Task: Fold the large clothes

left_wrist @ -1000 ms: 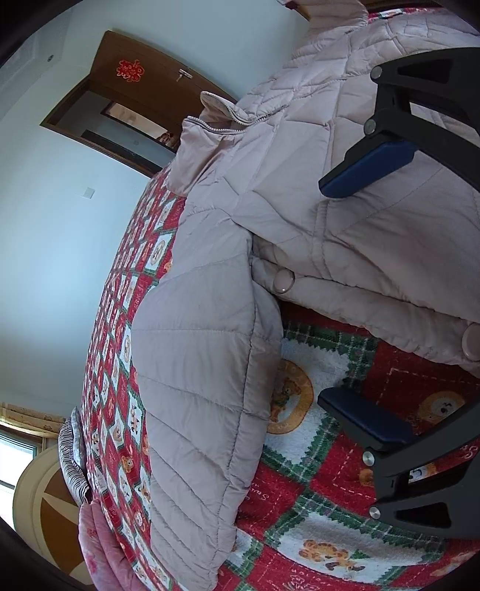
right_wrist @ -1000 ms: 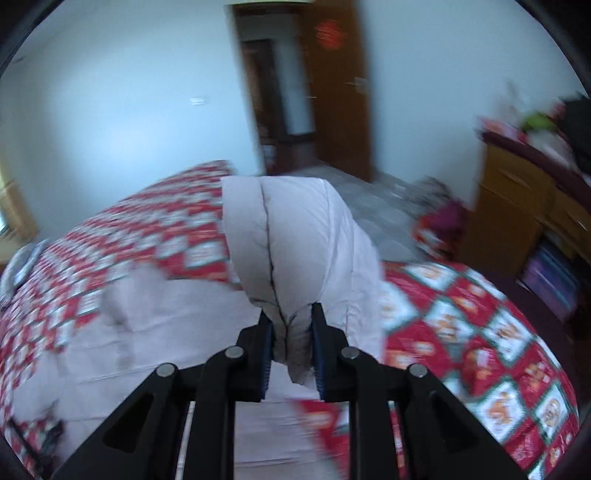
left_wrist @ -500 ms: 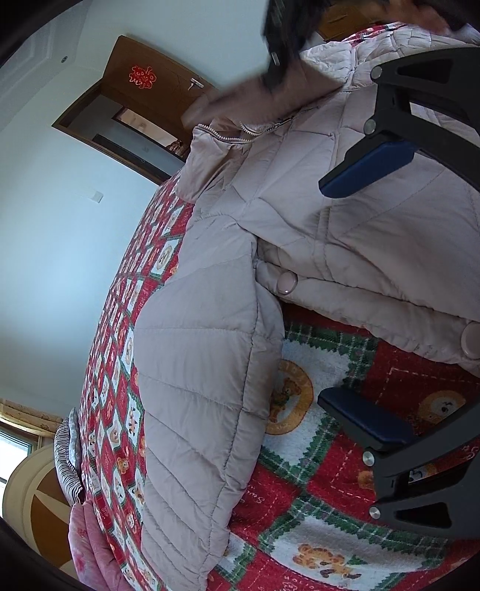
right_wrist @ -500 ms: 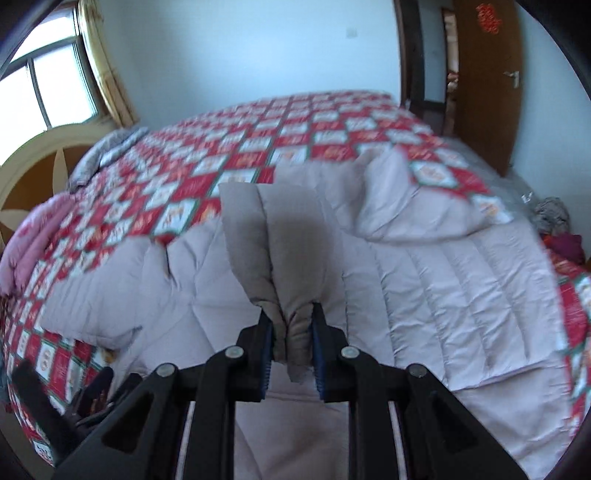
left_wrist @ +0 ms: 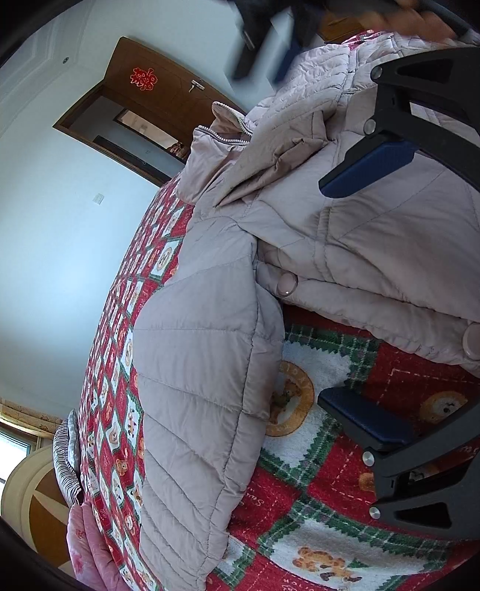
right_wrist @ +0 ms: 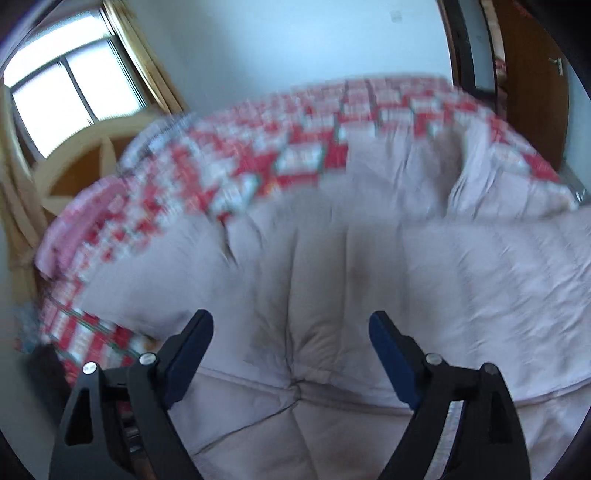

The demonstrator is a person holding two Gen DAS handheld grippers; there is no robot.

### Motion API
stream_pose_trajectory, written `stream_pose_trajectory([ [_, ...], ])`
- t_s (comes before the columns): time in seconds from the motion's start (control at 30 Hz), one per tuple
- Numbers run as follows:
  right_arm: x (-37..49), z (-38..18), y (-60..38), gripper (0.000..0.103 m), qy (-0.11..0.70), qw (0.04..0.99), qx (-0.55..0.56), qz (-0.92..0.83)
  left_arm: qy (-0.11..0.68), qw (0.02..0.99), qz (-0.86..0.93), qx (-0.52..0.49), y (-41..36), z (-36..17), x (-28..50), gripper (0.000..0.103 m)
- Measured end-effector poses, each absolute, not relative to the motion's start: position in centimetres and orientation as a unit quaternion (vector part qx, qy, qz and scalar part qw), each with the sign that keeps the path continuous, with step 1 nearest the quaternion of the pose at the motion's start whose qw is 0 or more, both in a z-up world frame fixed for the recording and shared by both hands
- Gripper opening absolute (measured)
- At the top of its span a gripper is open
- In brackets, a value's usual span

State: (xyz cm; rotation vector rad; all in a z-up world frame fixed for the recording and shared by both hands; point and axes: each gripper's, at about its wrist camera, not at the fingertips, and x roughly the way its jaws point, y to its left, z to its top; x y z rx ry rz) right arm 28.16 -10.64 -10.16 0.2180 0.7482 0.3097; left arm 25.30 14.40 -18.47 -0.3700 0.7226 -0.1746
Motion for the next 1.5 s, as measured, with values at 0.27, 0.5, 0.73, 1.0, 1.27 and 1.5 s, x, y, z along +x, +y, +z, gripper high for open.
stream_pose_trajectory([
  [0.27,29.4,-11.9,-25.2,0.047,0.369,0.924,0.056,-0.082,0.358,0.916,-0.075,-0.166,13.9,-18.5,25.5,0.102],
  [0.5,29.6,-18.2,-32.6,0.039,0.424,0.883,0.131,-0.151,0.365,0.916,-0.065,-0.151,13.5,-18.5,25.7,0.102],
  [0.73,27.4,-16.2,-30.8,0.040,0.391,0.889,0.084,-0.221,0.368,0.917,-0.060,-0.142,13.2,-18.5,25.7,0.102],
  [1.0,26.3,-12.2,-20.2,0.046,0.359,0.927,0.109,0.013,0.371,0.918,-0.054,-0.133,12.8,-18.6,25.7,0.102],
  [1.27,28.1,-18.8,-14.1,0.050,0.404,0.911,0.054,0.065,0.371,0.917,-0.054,-0.135,12.8,-18.6,25.7,0.102],
  [1.5,27.8,-18.9,-14.2,0.051,0.390,0.918,0.041,0.060,0.374,0.916,-0.055,-0.137,12.8,-18.5,25.7,0.102],
])
